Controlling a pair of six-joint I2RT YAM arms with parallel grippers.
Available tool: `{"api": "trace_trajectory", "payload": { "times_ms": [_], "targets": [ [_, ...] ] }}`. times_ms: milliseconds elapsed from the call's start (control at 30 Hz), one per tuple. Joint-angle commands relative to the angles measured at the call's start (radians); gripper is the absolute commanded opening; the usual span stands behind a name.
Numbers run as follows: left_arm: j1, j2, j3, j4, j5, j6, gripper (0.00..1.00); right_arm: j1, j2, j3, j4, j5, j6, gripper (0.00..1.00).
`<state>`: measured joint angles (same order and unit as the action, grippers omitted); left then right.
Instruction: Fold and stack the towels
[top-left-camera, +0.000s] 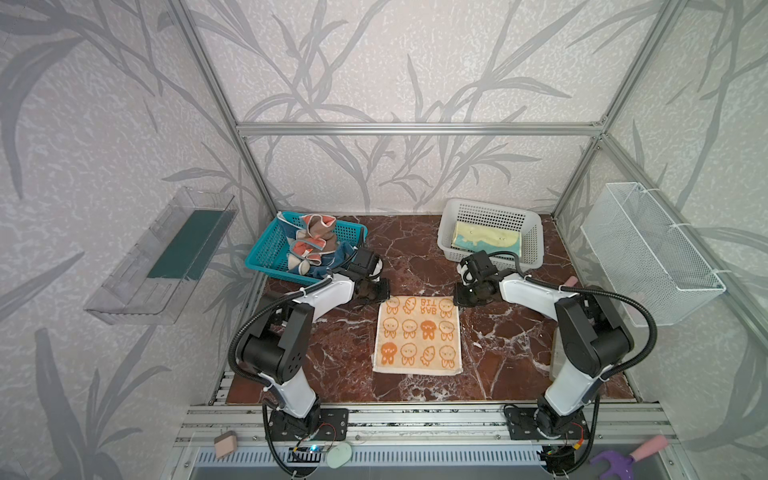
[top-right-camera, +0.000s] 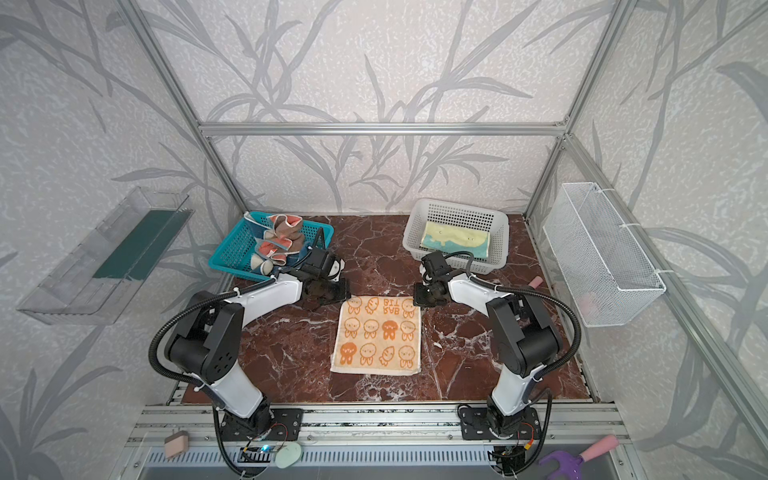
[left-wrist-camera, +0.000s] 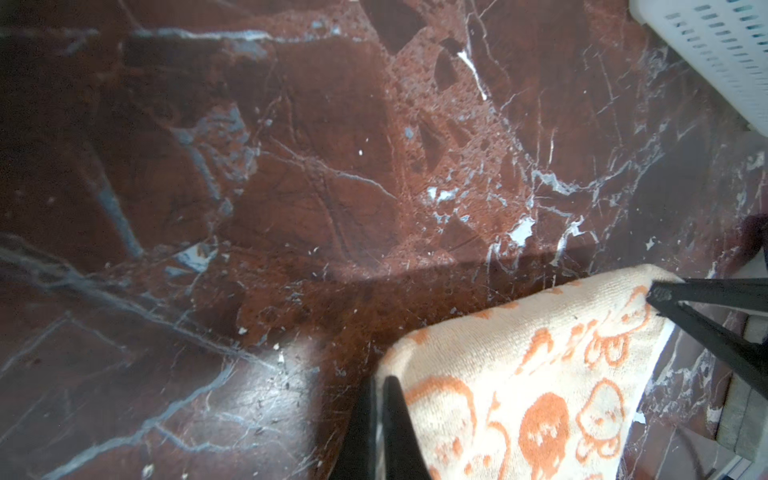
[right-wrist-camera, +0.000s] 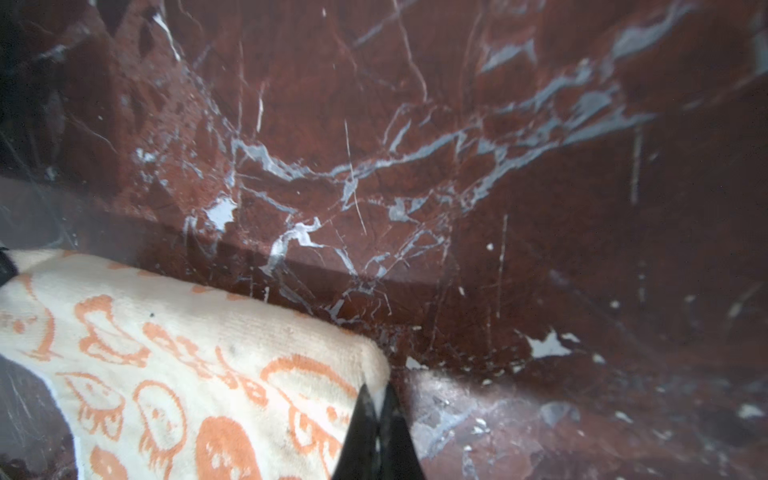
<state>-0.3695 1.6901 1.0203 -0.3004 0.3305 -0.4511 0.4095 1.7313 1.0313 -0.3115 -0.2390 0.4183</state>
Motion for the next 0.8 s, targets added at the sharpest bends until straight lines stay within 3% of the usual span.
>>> {"api": "trace_trajectory", "payload": {
  "times_ms": [0,233,533,767],
  "targets": [
    [0.011,-0.06,-0.002,0.058,0.044,0.039,0.0,-0.033,-0.075,0.02,-0.011,-0.005,-0.044,0.0],
    [0.019,-0.06,-0.009,0.181,0.094,-0.02,0.0,-0.082,-0.121,0.026,0.008,-0.042,-0.088,0.0],
    [0.021,-0.062,0.01,0.252,0.099,-0.053,0.0,-0.121,-0.073,0.147,-0.063,-0.146,-0.16,0.0],
    [0.022,-0.103,-0.169,0.389,0.103,-0.086,0.0,-0.121,-0.118,-0.021,0.077,-0.188,-0.069,0.0]
  ]
}}
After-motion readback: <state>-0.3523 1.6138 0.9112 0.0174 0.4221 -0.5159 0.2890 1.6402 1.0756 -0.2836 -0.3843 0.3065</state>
